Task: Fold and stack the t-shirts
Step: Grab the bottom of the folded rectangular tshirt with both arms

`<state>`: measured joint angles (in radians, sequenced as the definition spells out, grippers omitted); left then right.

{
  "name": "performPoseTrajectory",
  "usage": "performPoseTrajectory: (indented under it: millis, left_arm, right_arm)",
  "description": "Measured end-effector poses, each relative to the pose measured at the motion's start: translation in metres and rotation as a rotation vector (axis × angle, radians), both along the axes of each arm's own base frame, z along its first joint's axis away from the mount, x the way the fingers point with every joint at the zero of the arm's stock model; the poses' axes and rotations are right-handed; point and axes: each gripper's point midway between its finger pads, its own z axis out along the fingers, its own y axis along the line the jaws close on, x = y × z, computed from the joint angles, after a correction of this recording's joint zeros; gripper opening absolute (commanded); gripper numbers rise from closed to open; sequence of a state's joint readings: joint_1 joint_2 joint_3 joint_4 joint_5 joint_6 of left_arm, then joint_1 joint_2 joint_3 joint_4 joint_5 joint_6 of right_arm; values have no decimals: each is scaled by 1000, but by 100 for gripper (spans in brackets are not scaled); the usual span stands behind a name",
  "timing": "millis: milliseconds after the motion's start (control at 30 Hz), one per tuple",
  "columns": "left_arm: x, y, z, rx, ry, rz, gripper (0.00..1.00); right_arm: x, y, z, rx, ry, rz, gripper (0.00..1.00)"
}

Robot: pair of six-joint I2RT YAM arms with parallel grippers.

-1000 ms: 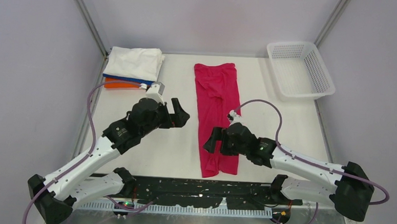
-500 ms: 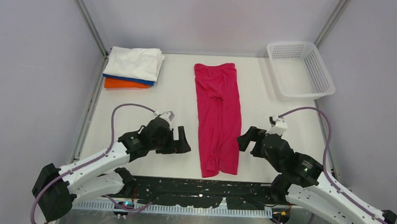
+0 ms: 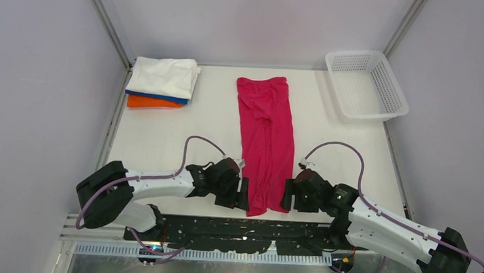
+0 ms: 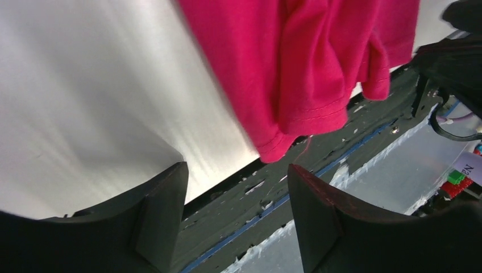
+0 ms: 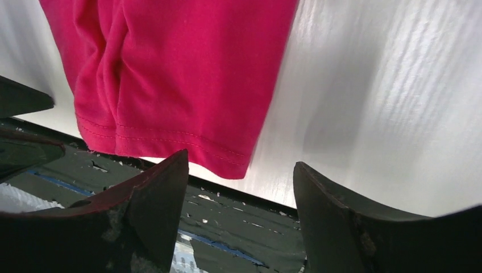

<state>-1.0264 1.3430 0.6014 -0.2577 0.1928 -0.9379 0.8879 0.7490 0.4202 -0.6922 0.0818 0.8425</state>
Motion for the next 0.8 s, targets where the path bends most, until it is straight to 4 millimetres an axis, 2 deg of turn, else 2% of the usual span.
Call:
performPoseTrajectory:
  millis: [100, 267, 433, 567, 600, 667, 800]
  left_arm:
    - [-1, -14, -1, -19, 4, -18, 56]
    - [-3, -22, -6, -15, 14, -25, 45]
    - [-10, -25, -7, 2, 9, -45, 48]
    - [-12, -25, -6, -1, -4, -48, 48]
    - [-12, -24, -6, 0, -7, -48, 47]
    - [-12, -25, -6, 1, -6, -49, 43]
    - [-16, -28, -9, 6, 8, -63, 40]
  right_arm:
    - [-7, 7, -10, 34, 38, 14, 63]
    - [-6, 16, -12, 70, 50, 12, 56]
    - [-5, 16, -17, 81, 53, -9, 42]
    - [-7, 13, -22, 69, 61, -25, 21]
    - [-6, 12, -23, 67, 60, -28, 14]
    - [-6, 11, -23, 62, 58, -37, 7]
    - [-5, 7, -22, 55, 46, -49, 5]
